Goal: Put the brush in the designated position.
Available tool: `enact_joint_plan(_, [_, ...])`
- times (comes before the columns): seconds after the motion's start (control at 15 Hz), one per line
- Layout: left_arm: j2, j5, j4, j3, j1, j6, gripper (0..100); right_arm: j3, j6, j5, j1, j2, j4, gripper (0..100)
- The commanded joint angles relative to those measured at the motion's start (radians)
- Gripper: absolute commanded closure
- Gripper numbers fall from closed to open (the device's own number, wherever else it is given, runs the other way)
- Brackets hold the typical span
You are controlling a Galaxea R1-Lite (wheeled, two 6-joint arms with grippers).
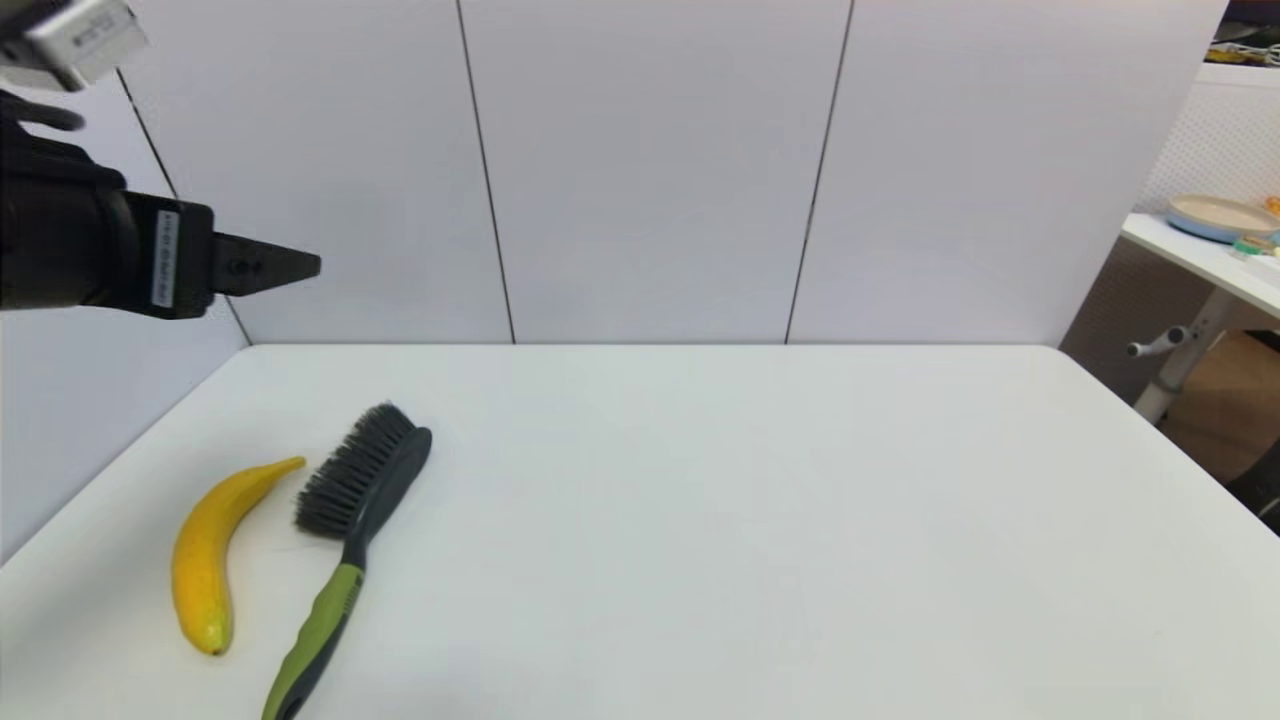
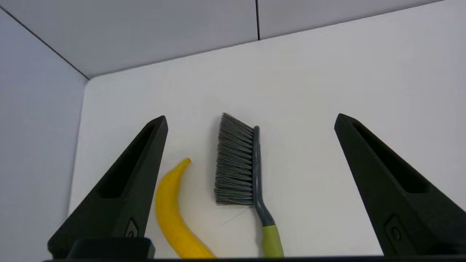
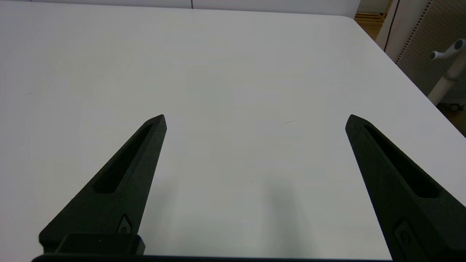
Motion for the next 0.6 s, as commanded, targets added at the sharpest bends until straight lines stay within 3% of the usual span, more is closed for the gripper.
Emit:
enact_joint_plan(0.07, [-0.288, -0.077, 0.002, 0.198, 0.053, 0.074, 0, 0.002, -0.001, 0.001, 0.000, 0.001, 0.000, 0])
enact_joint_plan(0.2, [-0.449, -0.295, 0.008, 0.353, 0.172, 0.077, 0, 0.002, -0.001, 0.001, 0.000, 0.001, 0.000, 0])
enact_joint_plan(0.27, [-0.537, -0.359, 0.008, 0.440, 0.222, 0.075, 0, 0.002, -0.001, 0.001, 0.000, 0.001, 0.000, 0])
enact_joint_plan(0.4, [-0.713, -0.358, -0.011, 0.633, 0.284, 0.071, 0, 0.002, -0.001, 0.001, 0.000, 0.001, 0.000, 0])
enact_joint_plan(0.6, [-0.959, -0.352, -0.144, 0.922, 0.331, 0.075, 0, 0.002, -0.001, 0.001, 0.000, 0.001, 0.000, 0])
